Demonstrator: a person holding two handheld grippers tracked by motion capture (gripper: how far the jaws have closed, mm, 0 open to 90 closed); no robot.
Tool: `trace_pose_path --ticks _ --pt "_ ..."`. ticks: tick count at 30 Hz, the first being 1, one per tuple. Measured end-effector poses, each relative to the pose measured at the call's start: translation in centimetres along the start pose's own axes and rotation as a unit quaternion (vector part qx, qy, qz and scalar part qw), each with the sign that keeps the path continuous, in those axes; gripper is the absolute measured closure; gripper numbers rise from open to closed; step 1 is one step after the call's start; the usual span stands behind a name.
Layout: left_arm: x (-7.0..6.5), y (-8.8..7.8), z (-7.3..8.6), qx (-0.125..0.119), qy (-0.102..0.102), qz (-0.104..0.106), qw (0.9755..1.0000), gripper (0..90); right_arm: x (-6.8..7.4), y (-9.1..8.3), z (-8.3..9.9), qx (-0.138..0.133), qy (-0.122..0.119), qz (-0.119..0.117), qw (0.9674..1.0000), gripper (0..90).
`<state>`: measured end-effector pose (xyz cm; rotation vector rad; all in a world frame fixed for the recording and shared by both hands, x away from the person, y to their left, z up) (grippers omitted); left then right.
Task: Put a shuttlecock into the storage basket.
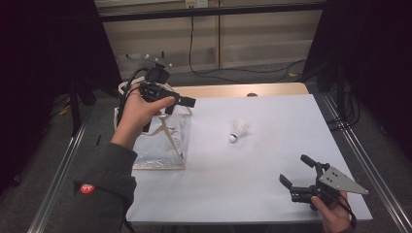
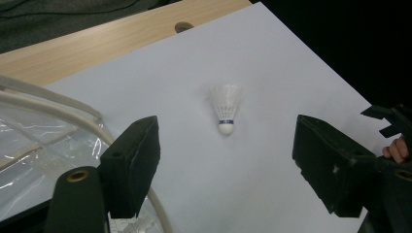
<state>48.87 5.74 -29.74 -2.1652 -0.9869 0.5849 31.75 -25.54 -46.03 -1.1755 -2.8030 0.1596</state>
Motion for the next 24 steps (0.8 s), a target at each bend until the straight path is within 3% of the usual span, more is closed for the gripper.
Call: trace_pose_path --ticks 7,15,24 --pt "-0.9 0.3 0.1 0.001 0.011 0.007 0.9999 24.3 0.0 0.0 0.0 0.0 0.0 -0.001 1.0 1.4" --pt "-1.6 0.8 0.2 0.003 0.007 0.018 0.9998 20.8 0.0 0.0 0.0 0.0 0.001 0.0 1.0 1.4" --pt "-2.1 1.5 0.6 0.004 0.007 0.016 0.9998 17.6 0.0 -0.1 0.0 0.0 0.002 0.0 1.0 1.4"
Point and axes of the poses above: each handheld gripper's, and its own axes: y roughly forward along the jaws, z roughly out of its underside, x roughly to its left, the point moved 9 cm from there along y, roughly forward along the jaws, and after that the axes turned 13 degrees about -z, right-handed, at the moved point
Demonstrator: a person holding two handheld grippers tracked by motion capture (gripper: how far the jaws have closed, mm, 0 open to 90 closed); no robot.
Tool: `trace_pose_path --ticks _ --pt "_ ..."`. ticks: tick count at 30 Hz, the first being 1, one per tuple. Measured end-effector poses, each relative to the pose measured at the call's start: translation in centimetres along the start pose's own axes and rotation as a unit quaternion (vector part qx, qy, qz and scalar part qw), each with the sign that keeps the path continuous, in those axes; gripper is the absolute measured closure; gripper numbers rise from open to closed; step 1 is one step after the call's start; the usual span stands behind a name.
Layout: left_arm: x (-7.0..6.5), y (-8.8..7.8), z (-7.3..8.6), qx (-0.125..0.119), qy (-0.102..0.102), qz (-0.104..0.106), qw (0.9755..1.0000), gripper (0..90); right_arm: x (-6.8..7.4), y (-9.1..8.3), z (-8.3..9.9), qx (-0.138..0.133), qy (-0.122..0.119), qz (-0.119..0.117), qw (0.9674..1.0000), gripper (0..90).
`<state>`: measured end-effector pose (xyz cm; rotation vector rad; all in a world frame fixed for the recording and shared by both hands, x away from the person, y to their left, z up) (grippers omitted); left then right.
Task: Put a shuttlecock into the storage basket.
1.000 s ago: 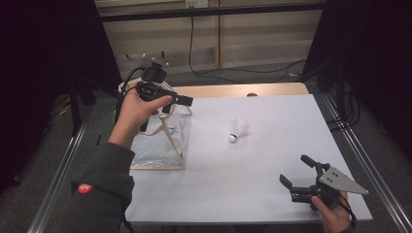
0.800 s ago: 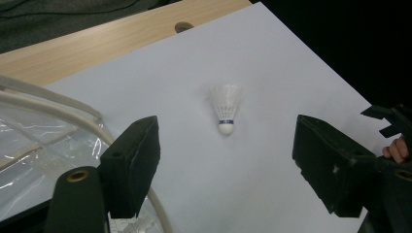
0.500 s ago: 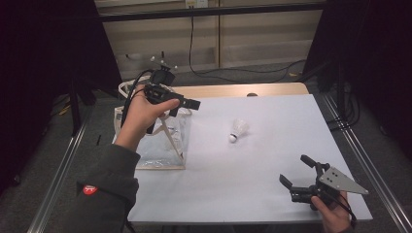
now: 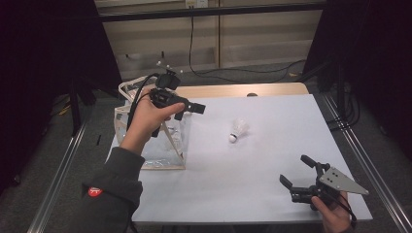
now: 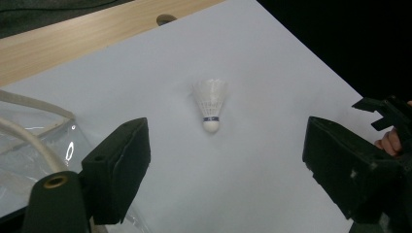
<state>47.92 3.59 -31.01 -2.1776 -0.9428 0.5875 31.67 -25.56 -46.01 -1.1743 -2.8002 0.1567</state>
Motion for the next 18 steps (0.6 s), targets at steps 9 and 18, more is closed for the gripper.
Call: trace_pose_path --ticks 9,18 --pt "-0.3 0.8 0.3 0.003 0.004 0.001 1.0 15.7 0.0 0.0 0.0 0.001 -0.001 0.0 1.0 1.4" --pt "-1.0 1.3 0.9 0.007 0.011 0.008 0.9999 15.4 0.0 -0.1 0.0 0.0 -0.002 0.002 1.0 1.4"
Point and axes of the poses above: each handheld gripper's, and its own axes: y roughly forward along the jaws, z roughly out of its underside, x roughly to its left, the point moved 9 cm from there along y, roughly forward along the jaws, and after that the axes turned 13 degrees about -z, right-handed, at the moved point
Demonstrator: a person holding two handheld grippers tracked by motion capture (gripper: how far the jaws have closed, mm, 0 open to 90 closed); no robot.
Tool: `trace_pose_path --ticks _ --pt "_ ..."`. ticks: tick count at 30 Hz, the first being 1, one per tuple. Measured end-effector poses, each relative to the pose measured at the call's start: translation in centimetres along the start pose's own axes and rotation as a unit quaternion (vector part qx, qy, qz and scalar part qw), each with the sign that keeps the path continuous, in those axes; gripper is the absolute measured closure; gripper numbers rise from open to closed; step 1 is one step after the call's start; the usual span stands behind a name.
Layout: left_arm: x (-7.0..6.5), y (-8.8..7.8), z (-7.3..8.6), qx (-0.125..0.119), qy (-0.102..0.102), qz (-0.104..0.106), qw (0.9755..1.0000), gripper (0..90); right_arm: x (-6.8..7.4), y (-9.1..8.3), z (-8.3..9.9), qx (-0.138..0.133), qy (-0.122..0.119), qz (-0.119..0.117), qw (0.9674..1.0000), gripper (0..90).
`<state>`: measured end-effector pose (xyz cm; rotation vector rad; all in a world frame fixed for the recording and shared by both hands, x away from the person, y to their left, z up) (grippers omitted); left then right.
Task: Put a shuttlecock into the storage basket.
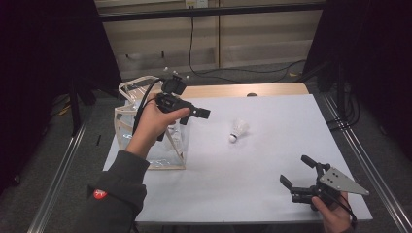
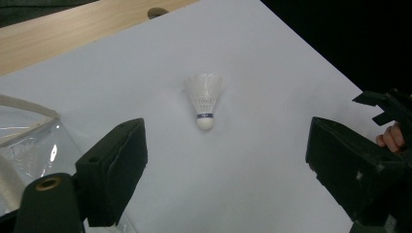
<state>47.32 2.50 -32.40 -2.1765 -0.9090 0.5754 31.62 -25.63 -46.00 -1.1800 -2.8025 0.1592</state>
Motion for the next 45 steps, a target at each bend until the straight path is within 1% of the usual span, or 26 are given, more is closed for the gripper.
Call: trace_pose_path --ticks 8,10,13,16,18,21,22,23,26,29,35,37,38,41,43,45 --pt "-0.4 0.8 0.4 0.005 0.002 0.005 1.0 15.0 0.0 -0.1 0.0 0.001 0.0 0.001 1.0 1.4" --pt "-0.6 1.0 0.4 0.003 -0.002 0.008 1.0 14.9 0.0 0.0 0.0 0.0 0.0 0.0 1.0 1.4" --pt "-0.7 1.2 0.6 0.006 0.002 0.009 0.9999 14.9 0.0 0.0 0.0 0.0 0.0 0.0 1.0 1.4" --pt "-0.9 1.4 0.8 0.007 0.002 0.011 0.9999 14.8 0.0 -0.1 0.0 0.001 0.0 0.001 1.0 1.4" --pt "-0.9 1.6 0.8 0.005 0.003 0.008 1.0 14.7 0.0 -0.1 0.0 0.0 0.0 0.0 1.0 1.4" --pt "-1.1 1.7 0.8 0.004 0.003 0.009 0.9999 14.7 0.0 -0.1 0.0 0.0 0.0 0.001 1.0 1.4" --pt "-1.2 1.8 0.8 0.002 -0.001 0.009 1.0 14.7 -0.1 -0.1 0.0 0.0 0.0 0.001 1.0 1.5" --pt "-1.2 1.8 0.8 0.003 0.003 0.009 0.9999 14.7 0.0 -0.1 0.0 0.0 0.0 0.001 1.0 1.4" --pt "-1.5 1.8 0.7 0.002 0.007 0.013 0.9999 14.7 0.0 0.0 0.0 0.0 0.0 0.001 1.0 1.5" --pt "-1.9 1.8 0.7 -0.001 0.007 0.017 0.9998 14.7 0.0 0.0 0.0 0.001 0.0 0.0 1.0 1.5" --pt "-2.8 2.2 0.6 -0.005 0.012 0.025 0.9996 14.6 0.0 0.0 0.0 0.001 -0.001 0.0 1.0 1.5" --pt "-2.8 2.4 0.7 -0.004 0.01 0.024 0.9996 14.6 0.0 0.0 0.0 0.0 -0.001 -0.001 1.0 1.5" --pt "-2.9 2.5 0.7 -0.006 0.005 0.025 0.9996 14.5 0.0 0.0 0.0 0.001 -0.001 0.0 1.0 1.5" --pt "-3.0 2.7 0.9 -0.007 0.003 0.028 0.9996 14.2 0.0 0.0 0.0 0.001 -0.001 -0.001 1.0 1.5" --pt "-3.1 2.9 1.0 -0.005 0.007 0.029 0.9995 13.9 0.0 0.0 0.0 0.001 0.0 -0.001 1.0 1.5" --pt "-3.4 3.0 1.1 -0.008 0.007 0.027 0.9996 13.8 0.0 0.0 0.0 0.0 -0.002 -0.001 1.0 1.5"
Point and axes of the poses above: each handheld gripper's, and its own axes: y roughly forward along the jaws, z roughly out of its underside, x roughly to its left, the point moved 9 cm from there along y, roughly forward along the jaws, and after that the axes turned 13 degrees about -z, right-handed, at the moved point
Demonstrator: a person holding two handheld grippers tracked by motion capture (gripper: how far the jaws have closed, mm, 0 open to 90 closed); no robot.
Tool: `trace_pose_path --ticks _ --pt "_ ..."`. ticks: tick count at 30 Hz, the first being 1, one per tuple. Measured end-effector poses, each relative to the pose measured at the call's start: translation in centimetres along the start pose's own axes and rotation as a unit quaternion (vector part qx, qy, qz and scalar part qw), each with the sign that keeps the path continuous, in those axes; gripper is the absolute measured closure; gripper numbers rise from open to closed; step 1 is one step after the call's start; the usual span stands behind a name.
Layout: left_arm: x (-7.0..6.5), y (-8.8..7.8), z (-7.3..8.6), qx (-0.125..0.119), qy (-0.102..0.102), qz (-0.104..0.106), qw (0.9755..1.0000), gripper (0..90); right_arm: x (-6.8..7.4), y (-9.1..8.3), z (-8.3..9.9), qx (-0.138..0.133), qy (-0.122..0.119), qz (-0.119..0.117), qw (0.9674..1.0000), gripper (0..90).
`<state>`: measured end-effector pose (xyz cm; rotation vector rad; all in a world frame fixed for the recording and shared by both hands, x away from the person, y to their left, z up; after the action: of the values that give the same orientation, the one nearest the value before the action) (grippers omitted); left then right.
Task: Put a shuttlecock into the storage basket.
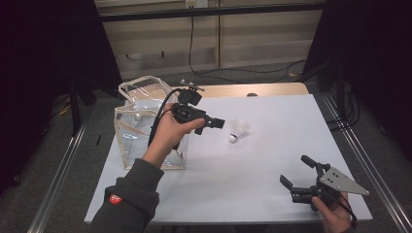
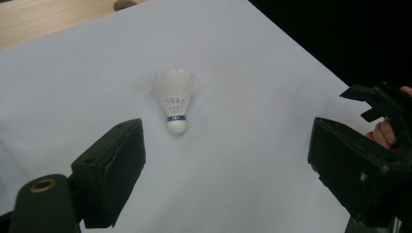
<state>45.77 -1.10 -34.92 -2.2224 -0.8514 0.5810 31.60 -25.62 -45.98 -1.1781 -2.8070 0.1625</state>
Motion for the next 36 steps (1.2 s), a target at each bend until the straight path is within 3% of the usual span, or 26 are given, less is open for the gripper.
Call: trace_pose_path --ticks 7,19,36 --pt "-0.6 0.6 0.5 0.005 0.009 0.004 0.9999 12.3 0.0 0.0 0.0 0.0 0.001 -0.001 1.0 1.5" --pt "-0.9 1.9 1.3 0.005 -0.003 0.009 0.9999 10.3 0.0 -0.1 0.1 0.002 -0.001 0.0 1.0 1.5" --pt "-1.1 3.1 2.4 0.01 -0.002 0.015 0.9998 7.7 0.0 -0.1 0.1 0.001 0.0 0.0 1.0 1.5"
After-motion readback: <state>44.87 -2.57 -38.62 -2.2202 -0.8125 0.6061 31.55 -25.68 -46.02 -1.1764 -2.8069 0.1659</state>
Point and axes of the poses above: each handheld gripper's, and its own axes: y roughly forward along the jaws, z roughly out of its underside, x roughly to its left, the point moved 9 cm from there along y, roughly forward along the jaws, and after that the axes turned 13 degrees about -z, right-handed, at the moved point
